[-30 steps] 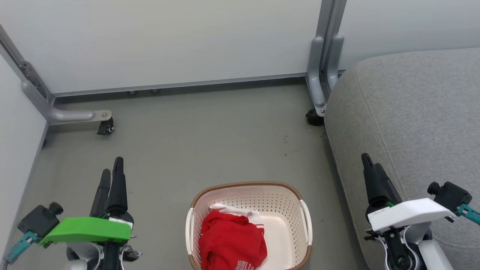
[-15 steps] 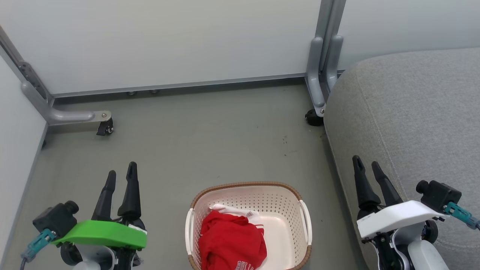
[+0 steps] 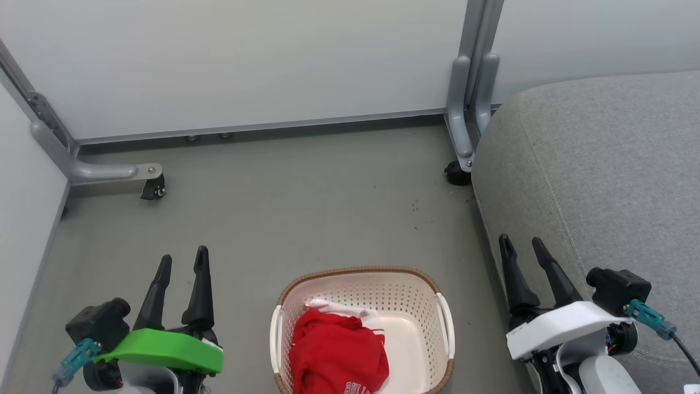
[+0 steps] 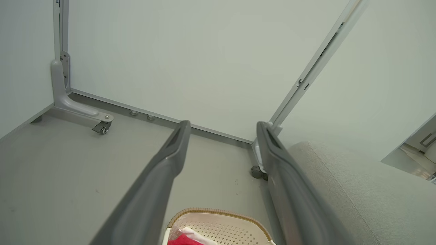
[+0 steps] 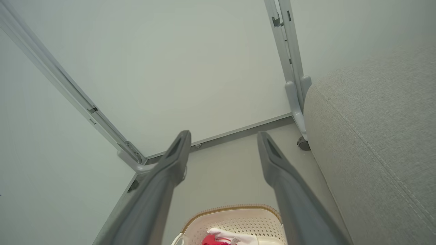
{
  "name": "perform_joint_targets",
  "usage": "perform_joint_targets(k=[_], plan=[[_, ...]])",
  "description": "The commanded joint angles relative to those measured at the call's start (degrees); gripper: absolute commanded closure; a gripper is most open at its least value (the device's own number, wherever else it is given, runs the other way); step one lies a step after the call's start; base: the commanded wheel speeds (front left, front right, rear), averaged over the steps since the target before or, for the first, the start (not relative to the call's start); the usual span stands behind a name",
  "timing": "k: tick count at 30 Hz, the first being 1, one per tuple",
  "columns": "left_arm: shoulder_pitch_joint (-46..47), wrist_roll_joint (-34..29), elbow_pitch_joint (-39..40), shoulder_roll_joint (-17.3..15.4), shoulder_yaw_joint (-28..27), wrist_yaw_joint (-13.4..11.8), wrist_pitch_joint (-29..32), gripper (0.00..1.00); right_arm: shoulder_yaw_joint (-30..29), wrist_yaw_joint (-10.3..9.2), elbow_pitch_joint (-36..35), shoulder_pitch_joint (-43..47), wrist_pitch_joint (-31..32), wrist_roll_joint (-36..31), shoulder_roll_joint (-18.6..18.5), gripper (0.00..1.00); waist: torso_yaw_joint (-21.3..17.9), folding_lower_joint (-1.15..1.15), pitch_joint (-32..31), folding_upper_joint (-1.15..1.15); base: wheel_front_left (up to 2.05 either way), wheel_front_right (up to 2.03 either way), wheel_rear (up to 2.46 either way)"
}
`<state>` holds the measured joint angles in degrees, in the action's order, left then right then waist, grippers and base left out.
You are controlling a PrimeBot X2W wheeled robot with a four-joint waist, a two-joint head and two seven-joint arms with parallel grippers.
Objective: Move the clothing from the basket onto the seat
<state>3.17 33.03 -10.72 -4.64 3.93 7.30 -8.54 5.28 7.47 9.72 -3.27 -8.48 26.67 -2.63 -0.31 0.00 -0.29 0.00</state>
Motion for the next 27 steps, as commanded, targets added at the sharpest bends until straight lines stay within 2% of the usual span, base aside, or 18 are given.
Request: perform_joint_targets(k=[1, 27], plan=[[-0.05, -1.63, 0.4, -0.23, 0.06, 0.21, -0.51, 0.0, 0.33, 0.02, -0.15, 0.25, -0.6, -1.55, -0.29, 0.0, 0.01, 0.0, -0.02, 0.0, 0.0, 0.0, 0.0], [-0.69, -14.44, -1.75, 0.07, 1.3, 0.26, -3.97, 0.0, 1.96, 0.03, 0.48, 0.85, -3.26, -12.58, -0.33, 0.0, -0.09, 0.0, -0.12, 0.0, 0.0, 0.0, 0.0]])
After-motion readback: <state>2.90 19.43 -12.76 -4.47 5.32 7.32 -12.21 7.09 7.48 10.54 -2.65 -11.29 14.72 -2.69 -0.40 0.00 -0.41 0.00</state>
